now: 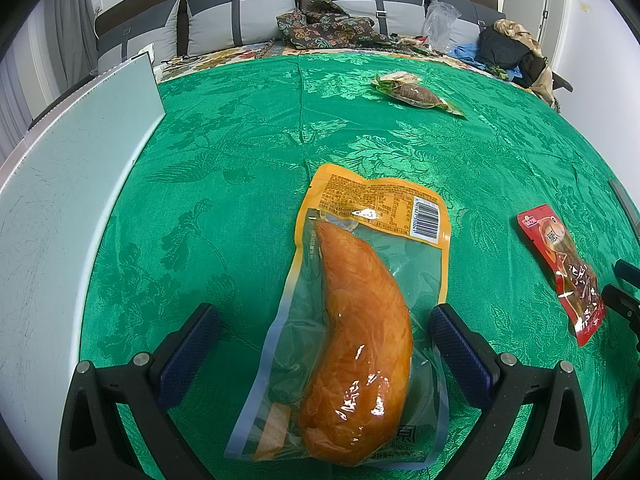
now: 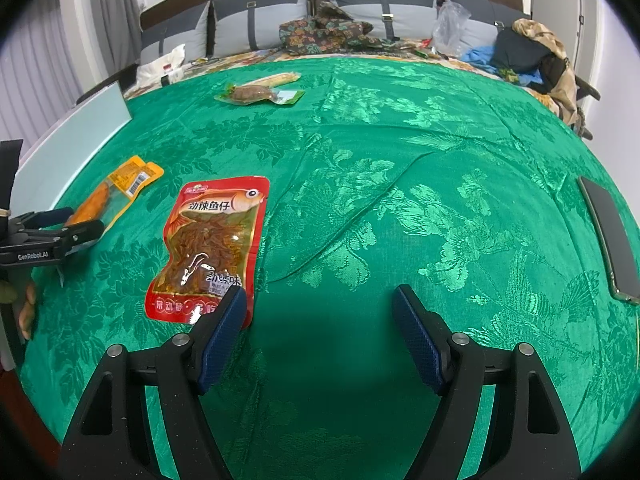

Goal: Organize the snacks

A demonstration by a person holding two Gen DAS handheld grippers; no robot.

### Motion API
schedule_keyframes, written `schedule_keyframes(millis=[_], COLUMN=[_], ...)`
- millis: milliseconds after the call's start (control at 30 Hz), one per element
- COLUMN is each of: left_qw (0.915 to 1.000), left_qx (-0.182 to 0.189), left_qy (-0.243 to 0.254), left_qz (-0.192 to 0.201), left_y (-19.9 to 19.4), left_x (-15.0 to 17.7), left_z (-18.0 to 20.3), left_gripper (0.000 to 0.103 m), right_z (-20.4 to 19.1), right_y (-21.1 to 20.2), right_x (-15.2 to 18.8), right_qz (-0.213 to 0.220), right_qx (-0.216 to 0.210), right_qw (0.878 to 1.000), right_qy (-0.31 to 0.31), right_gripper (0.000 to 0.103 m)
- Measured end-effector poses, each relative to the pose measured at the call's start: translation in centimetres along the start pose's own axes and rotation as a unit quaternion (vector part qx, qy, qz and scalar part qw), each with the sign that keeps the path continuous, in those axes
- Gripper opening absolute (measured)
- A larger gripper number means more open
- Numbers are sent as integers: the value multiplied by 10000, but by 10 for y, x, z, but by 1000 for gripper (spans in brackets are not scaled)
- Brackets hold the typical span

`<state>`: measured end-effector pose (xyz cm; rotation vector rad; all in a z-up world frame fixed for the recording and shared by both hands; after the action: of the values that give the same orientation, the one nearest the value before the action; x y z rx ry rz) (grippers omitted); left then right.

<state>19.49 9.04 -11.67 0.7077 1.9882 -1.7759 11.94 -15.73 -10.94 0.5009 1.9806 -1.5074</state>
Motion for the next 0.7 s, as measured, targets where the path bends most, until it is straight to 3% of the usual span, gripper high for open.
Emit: schedule_keyframes(millis=[600,700], left_qw=[10000,9991], left_qx=[11,186], left_qy=[3,300], left_qz=[-4,-242], left_y=[0,4], left_x=[0,-6], left_z=[0,1], left_gripper=[103,103], right_z=[0,0], right_y=[0,0], right_x=[0,0], right_qz=[-4,-6], right_qx=[7,8], right_qw=[10000,10000], right_qy=[-6,-11], right_gripper=[78,78])
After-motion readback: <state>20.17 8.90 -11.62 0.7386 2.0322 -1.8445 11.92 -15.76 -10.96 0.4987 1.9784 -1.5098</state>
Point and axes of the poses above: each gripper's, at about its wrist camera, not at the fingertips, and y roughly the way its jaws point, z to its right, x to its underside, the point moved 3 cm from there along y, roughly the way its jaws point, and after that the axes turned 10 degrees about -x, right-handed, at the moved point
